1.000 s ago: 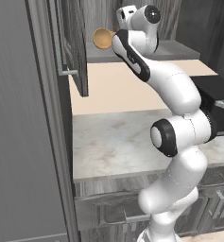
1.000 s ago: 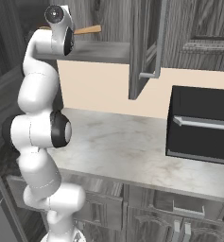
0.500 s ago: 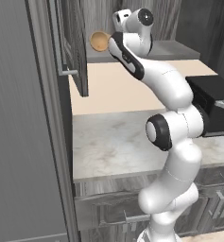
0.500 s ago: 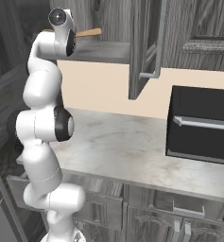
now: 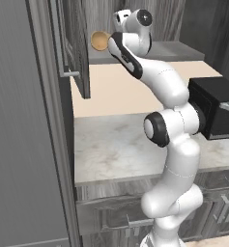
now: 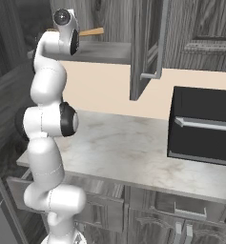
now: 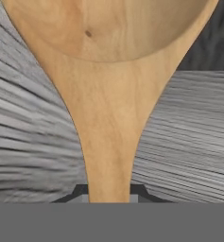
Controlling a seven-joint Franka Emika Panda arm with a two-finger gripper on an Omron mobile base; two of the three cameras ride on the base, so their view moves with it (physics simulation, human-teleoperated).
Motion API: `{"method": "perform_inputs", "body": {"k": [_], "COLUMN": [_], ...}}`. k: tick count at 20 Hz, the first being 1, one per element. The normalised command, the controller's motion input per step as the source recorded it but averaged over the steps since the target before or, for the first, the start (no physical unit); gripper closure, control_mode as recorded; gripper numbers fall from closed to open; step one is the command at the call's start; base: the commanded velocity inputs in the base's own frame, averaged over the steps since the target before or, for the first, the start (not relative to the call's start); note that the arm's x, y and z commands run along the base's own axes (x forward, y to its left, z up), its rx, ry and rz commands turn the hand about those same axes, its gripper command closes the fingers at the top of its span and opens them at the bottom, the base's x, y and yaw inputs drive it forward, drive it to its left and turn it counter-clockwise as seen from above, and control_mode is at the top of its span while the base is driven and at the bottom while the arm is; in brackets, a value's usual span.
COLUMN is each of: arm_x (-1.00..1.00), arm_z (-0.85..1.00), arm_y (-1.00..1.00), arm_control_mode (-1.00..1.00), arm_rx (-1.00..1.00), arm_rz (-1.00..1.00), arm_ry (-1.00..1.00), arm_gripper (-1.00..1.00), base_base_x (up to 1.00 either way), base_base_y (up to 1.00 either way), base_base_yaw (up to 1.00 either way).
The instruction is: Organize the utensils by type. Pick up the wooden spoons from the counter and place them in the open cabinet. Then pick up the metallic utensils from the counter and place them in the open drawer.
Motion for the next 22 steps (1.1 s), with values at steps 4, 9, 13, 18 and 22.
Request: {"method": "perform_inputs", "body": {"k": [4, 9, 13, 18, 22], "arm_x": [0.25, 0.12, 0.0, 0.01, 0.0], "arm_z": [-0.12, -0.23, -0.35, -0.36, -0.27], "arm_y": [0.0, 0.0, 0.0, 0.0, -0.02], "arm_control_mode": [-1.0, -1.0, -1.0, -1.0, -1.0], "arm_rx": [0.0, 0.0, 0.0, 0.0, 0.01], "arm_rz": [0.01, 0.02, 0.03, 0.03, 0.01], "arm_ry": [0.07, 0.05, 0.0, 0.0, 0.03], "arm_gripper": [1.0, 1.0, -1.0, -1.0, -1.0], "base_base_x": [0.0, 0.0, 0.0, 0.0, 0.0], "base_base_y": [0.0, 0.0, 0.0, 0.0, 0.0], "base_base_yaw": [0.0, 0.0, 0.0, 0.0, 0.0]}}
